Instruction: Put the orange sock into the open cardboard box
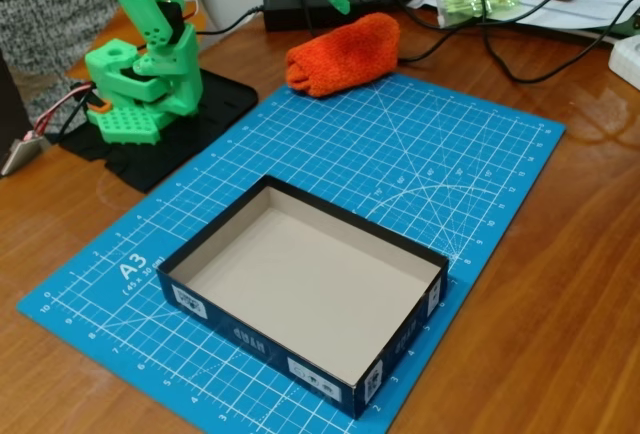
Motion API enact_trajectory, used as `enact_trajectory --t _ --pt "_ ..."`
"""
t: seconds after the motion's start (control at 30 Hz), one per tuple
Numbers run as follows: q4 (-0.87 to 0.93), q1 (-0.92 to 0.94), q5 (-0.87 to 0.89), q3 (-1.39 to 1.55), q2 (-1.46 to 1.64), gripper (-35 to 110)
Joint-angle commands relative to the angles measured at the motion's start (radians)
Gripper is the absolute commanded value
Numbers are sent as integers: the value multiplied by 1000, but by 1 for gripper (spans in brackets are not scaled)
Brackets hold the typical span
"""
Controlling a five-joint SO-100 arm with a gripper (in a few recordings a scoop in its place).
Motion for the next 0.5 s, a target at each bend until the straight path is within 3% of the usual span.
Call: enact_trajectory --t 0.0,0.3,0.47 --pt "35 -34 -156 -77 -71 34" --pt "31 -150 -321 66 -183 35" --pt "-115 -321 -255 155 -235 34"
